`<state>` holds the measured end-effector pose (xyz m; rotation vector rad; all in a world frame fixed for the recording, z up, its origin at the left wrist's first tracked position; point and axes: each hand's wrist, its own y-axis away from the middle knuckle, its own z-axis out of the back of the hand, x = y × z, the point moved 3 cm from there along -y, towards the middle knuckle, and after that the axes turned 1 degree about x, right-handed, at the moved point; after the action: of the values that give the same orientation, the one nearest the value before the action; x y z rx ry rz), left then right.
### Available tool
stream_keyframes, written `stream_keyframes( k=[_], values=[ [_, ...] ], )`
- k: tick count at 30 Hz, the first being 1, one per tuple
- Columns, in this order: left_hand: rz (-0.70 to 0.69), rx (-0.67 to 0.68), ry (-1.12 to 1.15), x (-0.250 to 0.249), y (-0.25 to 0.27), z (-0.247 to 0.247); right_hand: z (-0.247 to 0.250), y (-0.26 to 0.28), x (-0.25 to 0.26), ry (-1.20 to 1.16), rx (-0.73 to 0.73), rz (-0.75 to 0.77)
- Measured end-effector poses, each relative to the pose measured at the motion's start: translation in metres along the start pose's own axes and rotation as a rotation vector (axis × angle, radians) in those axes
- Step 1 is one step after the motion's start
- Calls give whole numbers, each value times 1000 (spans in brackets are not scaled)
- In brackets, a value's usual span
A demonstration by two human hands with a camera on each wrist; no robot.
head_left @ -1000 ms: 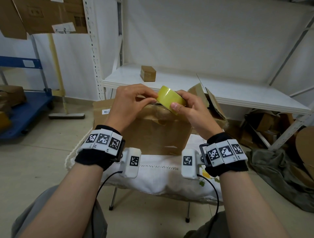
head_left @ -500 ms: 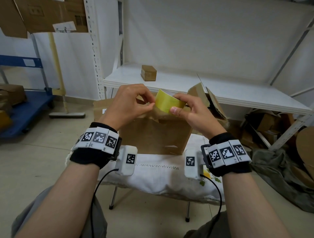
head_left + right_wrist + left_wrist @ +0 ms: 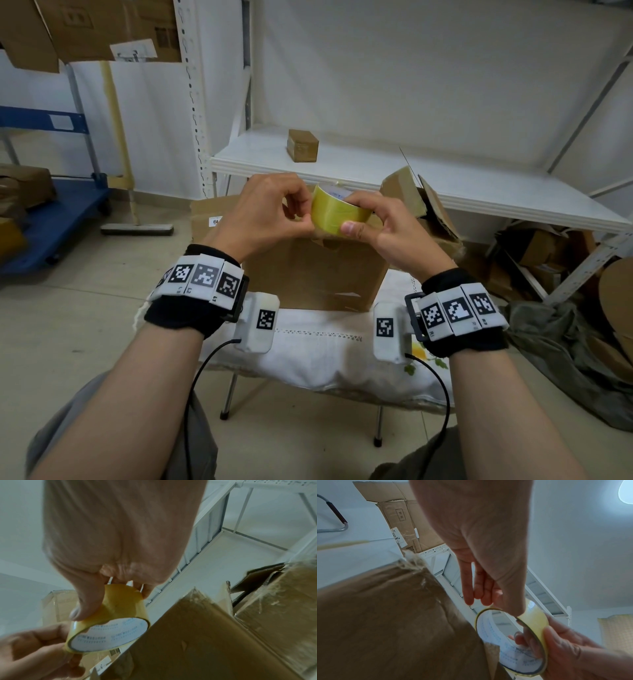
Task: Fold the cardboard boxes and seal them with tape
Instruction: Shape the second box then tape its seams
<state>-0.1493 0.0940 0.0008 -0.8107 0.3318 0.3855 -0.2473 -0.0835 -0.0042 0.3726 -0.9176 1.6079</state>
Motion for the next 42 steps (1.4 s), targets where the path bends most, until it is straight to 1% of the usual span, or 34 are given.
stream_keyframes(
  k=[5, 12, 15, 18, 23, 25, 27, 37, 40, 42],
  values=[
    [8, 2, 11, 0, 0, 0, -2, -2, -2, -2, -41, 3],
    [36, -1, 77, -4, 0, -1, -1, -6, -5, 56, -147, -5],
    [33, -58, 117, -4, 0, 1, 0, -7, -6, 44, -193, 4],
    [46, -83, 145, -2, 0, 2, 1, -7, -7, 2, -200, -16],
    [82, -196, 133, 1, 1, 1, -1, -8, -6, -31, -215, -11],
    [74, -241, 95, -1, 1, 0, -1, -8, -7, -27, -223, -6],
    [77, -259, 71, -2, 1, 0, 0, -8, -8, -17, -235, -7],
    [135, -212, 123, -3, 1, -3, 0, -6, -6, -22, -277, -7],
    [159, -206, 210, -5, 0, -5, 0, -8, -7, -1, -334, -18],
    [190, -187, 319, -5, 1, -7, 1, -9, -8, -7, -369, -21]
  ],
)
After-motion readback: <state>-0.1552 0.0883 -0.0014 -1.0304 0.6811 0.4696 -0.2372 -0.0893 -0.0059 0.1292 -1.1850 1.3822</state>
